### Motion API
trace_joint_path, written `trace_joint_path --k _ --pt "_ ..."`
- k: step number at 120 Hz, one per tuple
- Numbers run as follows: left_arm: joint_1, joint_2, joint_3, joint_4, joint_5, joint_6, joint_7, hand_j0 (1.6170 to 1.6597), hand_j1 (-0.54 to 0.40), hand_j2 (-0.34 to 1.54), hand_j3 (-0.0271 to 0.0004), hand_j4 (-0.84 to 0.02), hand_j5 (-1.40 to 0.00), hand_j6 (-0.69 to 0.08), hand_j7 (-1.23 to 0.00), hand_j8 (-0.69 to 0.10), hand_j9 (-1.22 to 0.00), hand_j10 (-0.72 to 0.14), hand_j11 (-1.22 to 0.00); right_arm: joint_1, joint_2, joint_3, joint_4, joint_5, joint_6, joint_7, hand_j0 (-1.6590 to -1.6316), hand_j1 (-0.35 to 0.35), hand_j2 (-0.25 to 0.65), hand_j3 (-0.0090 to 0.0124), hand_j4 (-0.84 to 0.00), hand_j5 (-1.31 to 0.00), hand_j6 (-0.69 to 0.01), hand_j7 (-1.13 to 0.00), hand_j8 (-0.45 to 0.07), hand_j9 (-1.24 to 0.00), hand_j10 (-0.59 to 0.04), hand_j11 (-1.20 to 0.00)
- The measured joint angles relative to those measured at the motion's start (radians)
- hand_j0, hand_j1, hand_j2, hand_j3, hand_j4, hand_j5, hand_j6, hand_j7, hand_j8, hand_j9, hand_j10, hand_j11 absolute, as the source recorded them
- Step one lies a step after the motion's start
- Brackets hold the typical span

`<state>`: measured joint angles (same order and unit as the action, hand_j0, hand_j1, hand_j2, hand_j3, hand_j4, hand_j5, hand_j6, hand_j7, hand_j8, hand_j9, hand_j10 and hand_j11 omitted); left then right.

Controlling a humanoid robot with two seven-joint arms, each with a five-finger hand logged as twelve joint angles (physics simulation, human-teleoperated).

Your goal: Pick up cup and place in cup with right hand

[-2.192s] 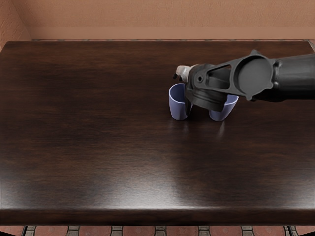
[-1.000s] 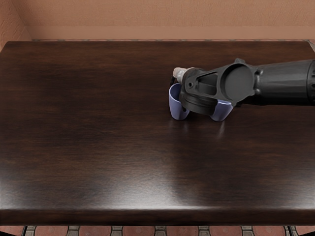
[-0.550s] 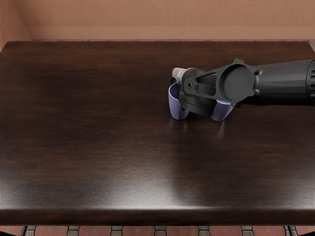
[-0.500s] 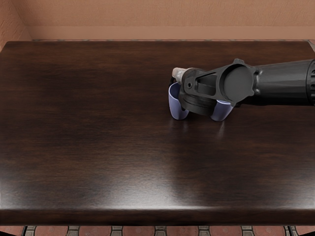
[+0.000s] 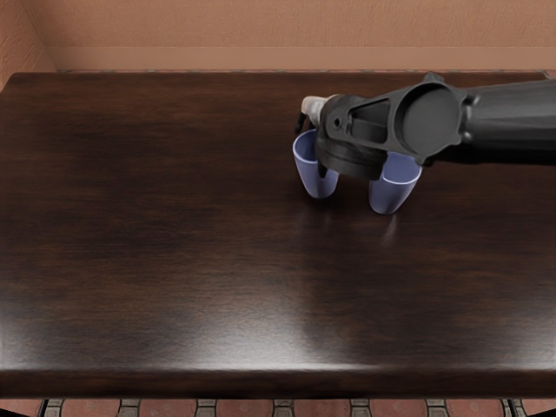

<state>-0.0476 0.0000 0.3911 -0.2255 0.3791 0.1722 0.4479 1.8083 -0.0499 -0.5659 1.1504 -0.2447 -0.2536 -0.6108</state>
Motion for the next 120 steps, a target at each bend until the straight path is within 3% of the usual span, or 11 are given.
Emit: trace_joint_path --k 96,120 --pt "0.001 0.0 0.0 0.0 0.0 0.0 0.0 1.6581 0.349 0.0 0.0 0.0 0.0 0.0 0.0 0.0 0.0 0.0 0.0 0.14 -0.13 0.064 0.002 0.009 0.132 0.0 -1.6581 0.089 0.086 0.0001 -0.4 -0.52 -0.378 -0.52 -0.362 -0.52 -0.399 -0.52" --pt "0.0 0.0 0.0 0.0 0.0 0.0 0.0 1.6581 0.349 0.0 0.0 0.0 0.0 0.0 0.0 0.0 0.0 0.0 0.0 0.162 -0.213 0.072 0.082 0.007 0.13 0.0 -1.6578 0.088 0.089 -0.0003 -0.402 -0.52 -0.386 -0.52 -0.371 -0.52 -0.403 -0.52"
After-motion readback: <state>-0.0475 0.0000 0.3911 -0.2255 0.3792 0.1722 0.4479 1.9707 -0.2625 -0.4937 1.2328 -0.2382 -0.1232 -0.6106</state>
